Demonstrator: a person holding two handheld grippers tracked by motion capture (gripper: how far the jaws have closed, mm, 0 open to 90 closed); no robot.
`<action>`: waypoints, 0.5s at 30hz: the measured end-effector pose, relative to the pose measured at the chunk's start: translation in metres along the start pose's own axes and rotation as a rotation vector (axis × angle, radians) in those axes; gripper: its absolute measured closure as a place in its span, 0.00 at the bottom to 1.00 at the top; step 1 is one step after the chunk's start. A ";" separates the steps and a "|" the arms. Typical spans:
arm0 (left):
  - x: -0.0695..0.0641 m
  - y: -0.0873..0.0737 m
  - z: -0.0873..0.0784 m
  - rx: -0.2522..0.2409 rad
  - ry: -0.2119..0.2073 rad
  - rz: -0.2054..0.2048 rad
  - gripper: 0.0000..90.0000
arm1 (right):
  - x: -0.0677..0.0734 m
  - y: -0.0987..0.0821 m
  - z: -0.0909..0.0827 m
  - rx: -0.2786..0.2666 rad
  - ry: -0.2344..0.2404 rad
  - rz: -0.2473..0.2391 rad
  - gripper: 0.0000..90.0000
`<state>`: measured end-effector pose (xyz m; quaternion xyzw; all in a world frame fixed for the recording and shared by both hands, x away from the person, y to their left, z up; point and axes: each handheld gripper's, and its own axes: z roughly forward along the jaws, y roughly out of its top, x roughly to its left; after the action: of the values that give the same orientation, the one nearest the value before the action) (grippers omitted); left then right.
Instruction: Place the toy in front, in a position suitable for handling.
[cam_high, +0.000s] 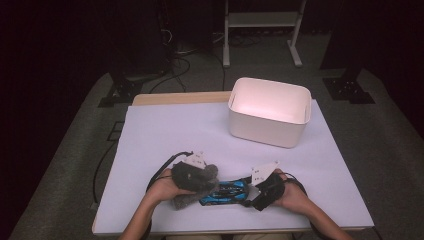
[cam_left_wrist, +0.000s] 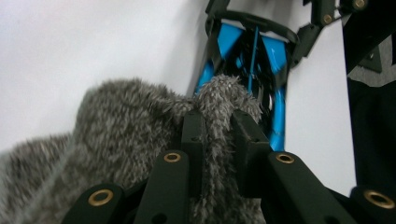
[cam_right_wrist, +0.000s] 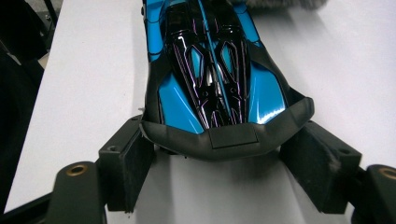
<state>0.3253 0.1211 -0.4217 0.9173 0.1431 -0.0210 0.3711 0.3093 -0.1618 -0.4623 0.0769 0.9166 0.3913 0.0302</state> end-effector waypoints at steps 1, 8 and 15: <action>-0.001 -0.002 -0.001 -0.004 0.002 -0.003 0.85 | 0.000 0.000 0.000 0.002 -0.001 0.001 0.28; -0.007 -0.004 0.000 0.003 0.016 0.008 0.85 | 0.002 0.006 -0.001 0.049 -0.015 -0.004 0.28; -0.007 -0.006 0.001 -0.005 0.014 -0.003 0.85 | 0.002 0.009 -0.021 0.030 -0.017 0.008 0.27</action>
<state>0.3170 0.1232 -0.4256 0.9163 0.1469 -0.0150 0.3723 0.3065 -0.1701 -0.4412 0.0844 0.9218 0.3767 0.0352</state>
